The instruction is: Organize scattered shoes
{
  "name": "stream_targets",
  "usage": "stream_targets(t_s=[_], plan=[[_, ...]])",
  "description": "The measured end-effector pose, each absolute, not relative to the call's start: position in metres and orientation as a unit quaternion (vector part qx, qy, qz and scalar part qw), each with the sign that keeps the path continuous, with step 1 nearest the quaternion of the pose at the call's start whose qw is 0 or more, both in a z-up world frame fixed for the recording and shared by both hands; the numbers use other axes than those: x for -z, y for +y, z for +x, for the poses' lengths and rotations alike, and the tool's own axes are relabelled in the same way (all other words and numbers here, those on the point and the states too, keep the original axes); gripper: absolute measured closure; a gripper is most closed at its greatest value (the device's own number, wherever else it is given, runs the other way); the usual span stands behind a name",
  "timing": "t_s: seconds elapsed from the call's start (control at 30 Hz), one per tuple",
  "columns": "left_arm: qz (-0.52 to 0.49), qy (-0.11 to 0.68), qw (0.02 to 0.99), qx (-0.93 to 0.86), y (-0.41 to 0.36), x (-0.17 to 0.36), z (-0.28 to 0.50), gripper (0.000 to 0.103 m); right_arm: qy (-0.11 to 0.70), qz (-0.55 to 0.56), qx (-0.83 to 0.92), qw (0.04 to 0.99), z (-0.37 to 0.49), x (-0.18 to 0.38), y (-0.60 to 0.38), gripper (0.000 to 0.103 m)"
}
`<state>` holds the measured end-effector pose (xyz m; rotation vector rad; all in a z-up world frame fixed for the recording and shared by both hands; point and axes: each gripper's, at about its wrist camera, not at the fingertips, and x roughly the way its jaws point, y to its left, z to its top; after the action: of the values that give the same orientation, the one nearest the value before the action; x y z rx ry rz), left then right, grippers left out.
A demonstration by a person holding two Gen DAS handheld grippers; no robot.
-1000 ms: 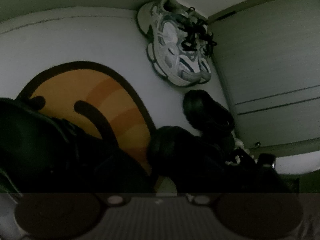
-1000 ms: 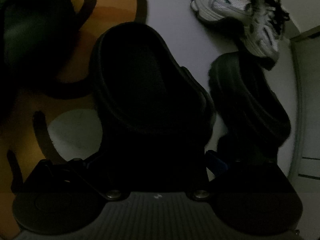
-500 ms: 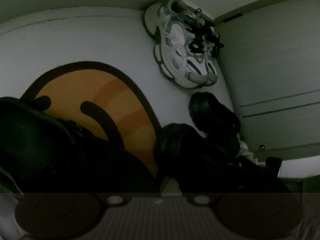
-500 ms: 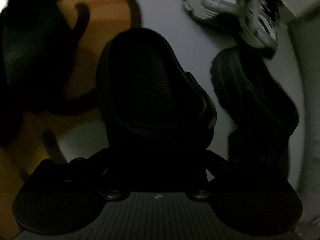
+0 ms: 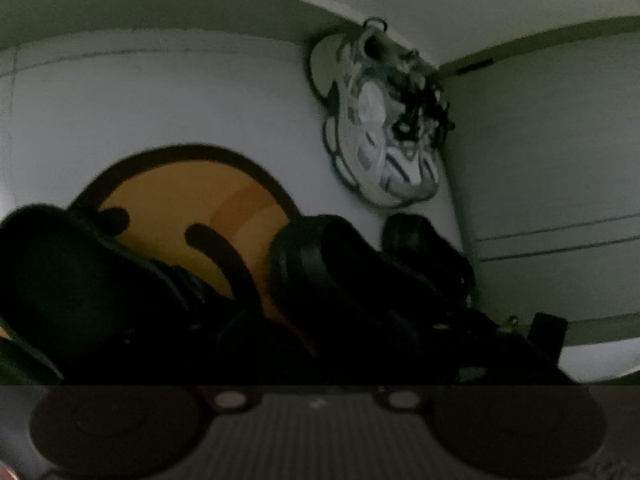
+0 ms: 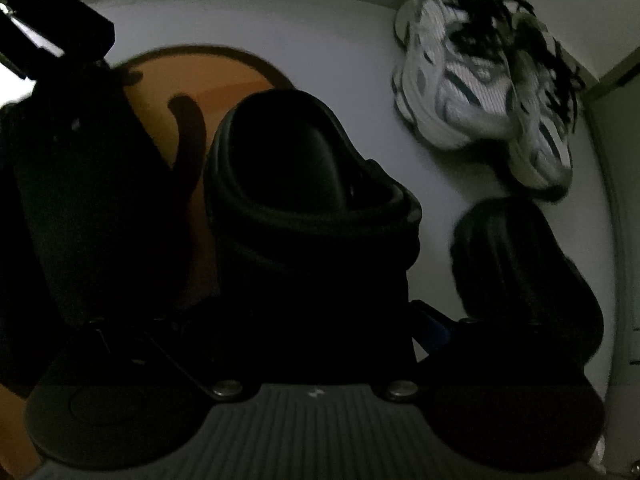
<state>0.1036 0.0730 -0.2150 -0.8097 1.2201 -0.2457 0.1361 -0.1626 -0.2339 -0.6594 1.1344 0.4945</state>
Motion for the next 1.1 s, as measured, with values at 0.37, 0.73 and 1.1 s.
stream_targets(t_s=[0.37,0.73,1.1], plan=[[-0.412,0.532,0.737,0.053,0.122,0.219,0.107,0.044,0.499,-0.318,-0.246,0.767,0.160,0.227,-0.097,0.003],[-0.428,0.507,0.748,0.023,0.139,0.220,0.104,0.053,0.477,-0.267,-0.260,0.796,0.181,0.219,-0.060,0.003],[-0.446,0.487,0.751,-0.010,0.163,0.223,0.108,0.053,0.448,-0.243,-0.268,0.818,0.190,0.220,-0.010,0.003]])
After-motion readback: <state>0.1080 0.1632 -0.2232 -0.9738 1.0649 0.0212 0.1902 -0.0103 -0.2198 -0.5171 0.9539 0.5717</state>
